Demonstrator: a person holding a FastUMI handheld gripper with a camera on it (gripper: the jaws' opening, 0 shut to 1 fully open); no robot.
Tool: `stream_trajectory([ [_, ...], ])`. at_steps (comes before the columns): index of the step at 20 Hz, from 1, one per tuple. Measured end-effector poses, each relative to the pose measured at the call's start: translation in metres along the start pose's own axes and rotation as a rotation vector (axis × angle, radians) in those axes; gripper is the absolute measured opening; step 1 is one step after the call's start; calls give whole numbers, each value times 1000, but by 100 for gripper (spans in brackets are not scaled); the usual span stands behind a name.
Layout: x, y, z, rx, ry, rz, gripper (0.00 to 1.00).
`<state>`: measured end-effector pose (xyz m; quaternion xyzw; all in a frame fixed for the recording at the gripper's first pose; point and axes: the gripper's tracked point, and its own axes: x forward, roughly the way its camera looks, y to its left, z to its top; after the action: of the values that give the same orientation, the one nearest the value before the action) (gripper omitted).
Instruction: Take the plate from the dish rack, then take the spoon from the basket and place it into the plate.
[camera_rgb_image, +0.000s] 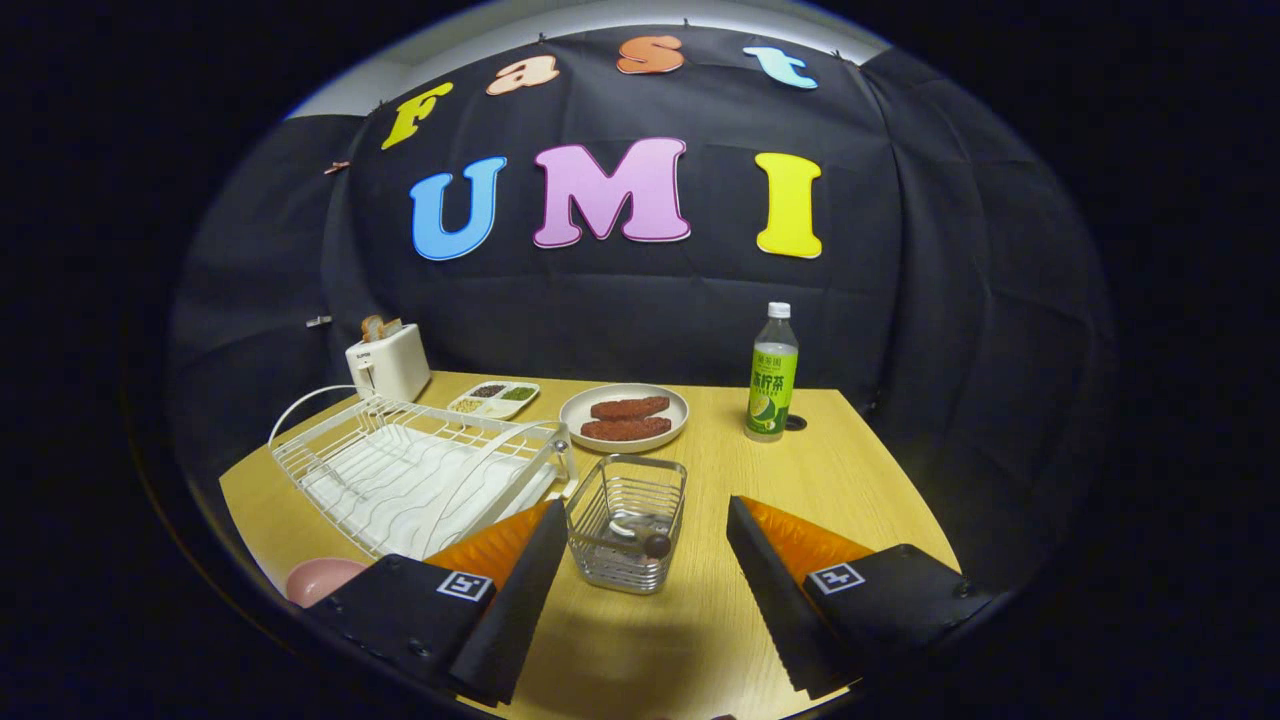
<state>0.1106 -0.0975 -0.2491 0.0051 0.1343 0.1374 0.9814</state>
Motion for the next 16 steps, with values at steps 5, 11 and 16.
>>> stream_trajectory([
  [5,33,7,-15,7,-12,34,92],
  [11,44,12,-8,-28,-79,61,71],
  [16,49,17,-9,-38,-70,51,40],
])
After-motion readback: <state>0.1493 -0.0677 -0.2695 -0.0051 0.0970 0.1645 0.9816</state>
